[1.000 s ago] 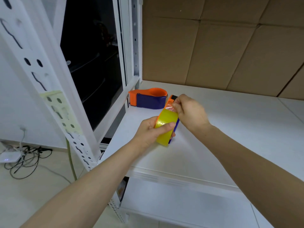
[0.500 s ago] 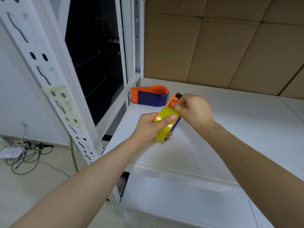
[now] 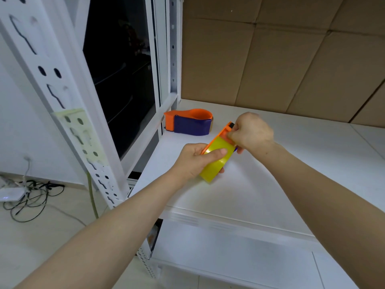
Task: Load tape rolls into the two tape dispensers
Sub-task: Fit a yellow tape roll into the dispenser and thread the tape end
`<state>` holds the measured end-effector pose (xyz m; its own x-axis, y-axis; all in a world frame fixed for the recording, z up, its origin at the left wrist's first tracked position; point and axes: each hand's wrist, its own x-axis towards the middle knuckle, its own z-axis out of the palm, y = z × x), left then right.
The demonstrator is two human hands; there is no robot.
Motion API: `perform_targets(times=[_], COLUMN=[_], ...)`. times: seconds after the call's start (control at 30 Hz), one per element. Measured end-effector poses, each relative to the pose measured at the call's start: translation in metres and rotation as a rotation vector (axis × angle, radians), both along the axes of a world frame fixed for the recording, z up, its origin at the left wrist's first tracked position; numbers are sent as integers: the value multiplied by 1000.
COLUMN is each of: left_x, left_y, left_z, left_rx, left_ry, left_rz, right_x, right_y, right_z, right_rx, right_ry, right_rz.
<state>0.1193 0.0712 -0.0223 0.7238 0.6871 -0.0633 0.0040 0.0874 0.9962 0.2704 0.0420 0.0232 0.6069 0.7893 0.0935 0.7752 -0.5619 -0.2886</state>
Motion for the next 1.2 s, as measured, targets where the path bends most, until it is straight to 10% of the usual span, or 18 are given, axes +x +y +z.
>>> perform_targets(times=[0.5, 1.2], left_x=[8, 24], left_y=[1, -2], left_z=[8, 10], left_rx=[-8, 81], left_ry=[94, 116], left_rz=[-105, 21], right_x=[27, 34], right_y=[-9, -8], right_z=[36, 6], right_rx=[-190, -68], right_ry=[388, 85], right_rz=[-12, -93])
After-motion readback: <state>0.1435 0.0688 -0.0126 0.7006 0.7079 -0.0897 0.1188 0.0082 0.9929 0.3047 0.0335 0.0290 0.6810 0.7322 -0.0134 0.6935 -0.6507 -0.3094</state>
